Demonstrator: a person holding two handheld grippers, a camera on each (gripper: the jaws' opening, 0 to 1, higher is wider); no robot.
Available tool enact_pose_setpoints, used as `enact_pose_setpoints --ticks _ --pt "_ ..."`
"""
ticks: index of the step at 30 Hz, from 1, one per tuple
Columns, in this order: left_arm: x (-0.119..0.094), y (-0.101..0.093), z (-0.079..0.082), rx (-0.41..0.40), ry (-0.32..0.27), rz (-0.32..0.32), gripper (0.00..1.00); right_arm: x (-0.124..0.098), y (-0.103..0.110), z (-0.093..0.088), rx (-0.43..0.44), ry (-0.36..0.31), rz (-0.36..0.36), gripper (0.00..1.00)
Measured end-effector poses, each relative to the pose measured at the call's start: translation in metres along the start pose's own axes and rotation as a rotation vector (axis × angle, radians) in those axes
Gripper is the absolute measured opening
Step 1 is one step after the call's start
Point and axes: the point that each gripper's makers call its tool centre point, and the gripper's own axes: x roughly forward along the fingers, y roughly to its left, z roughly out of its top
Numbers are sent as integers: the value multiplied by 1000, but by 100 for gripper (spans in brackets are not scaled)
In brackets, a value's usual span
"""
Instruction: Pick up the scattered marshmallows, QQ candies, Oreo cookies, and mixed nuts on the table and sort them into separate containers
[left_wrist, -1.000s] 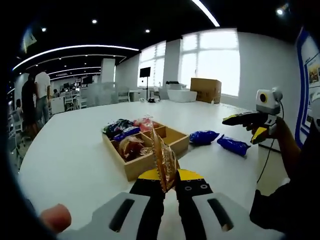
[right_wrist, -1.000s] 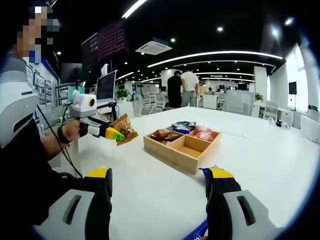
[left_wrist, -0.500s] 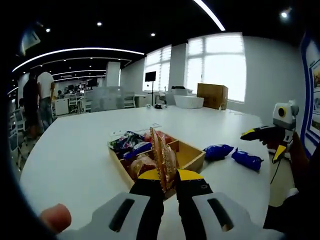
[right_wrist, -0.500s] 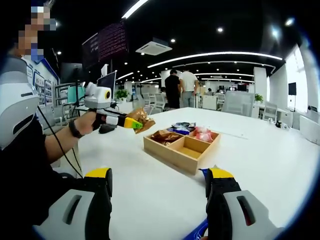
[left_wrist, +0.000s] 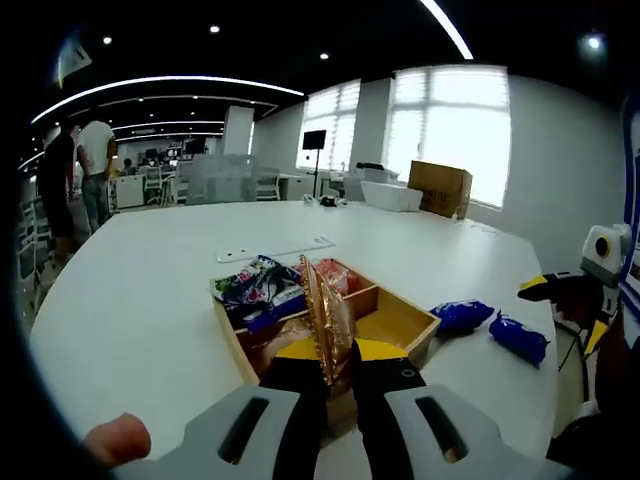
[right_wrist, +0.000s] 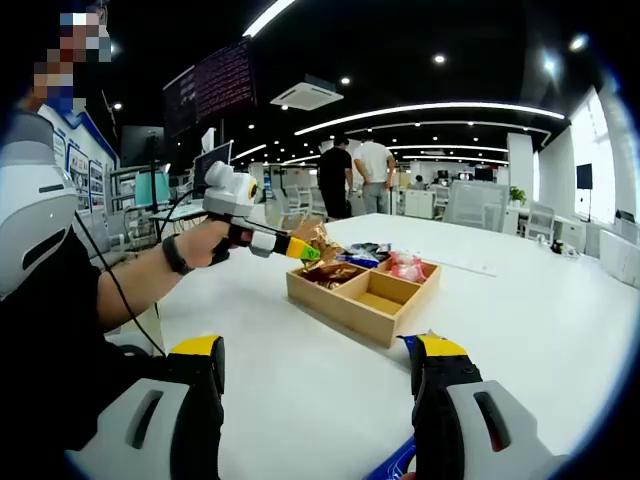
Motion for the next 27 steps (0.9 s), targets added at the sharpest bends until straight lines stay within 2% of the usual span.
enact_pose_setpoints --ticks 3,6,12,20,27 --pt "11 7 -11 28 59 56 13 1 1 0 4 -2 7 72" --pt "19 2 -11 22 58 53 13 1 1 0 4 -2 7 72" --pt "24 10 -10 107 97 149 13 0 1 -1 2 0 4 72" --pt "33 5 -11 168 107 183 14 0 2 -1 0 1 7 72" --pt "32 4 -10 157 96 174 14 -2 1 -1 0 1 1 72"
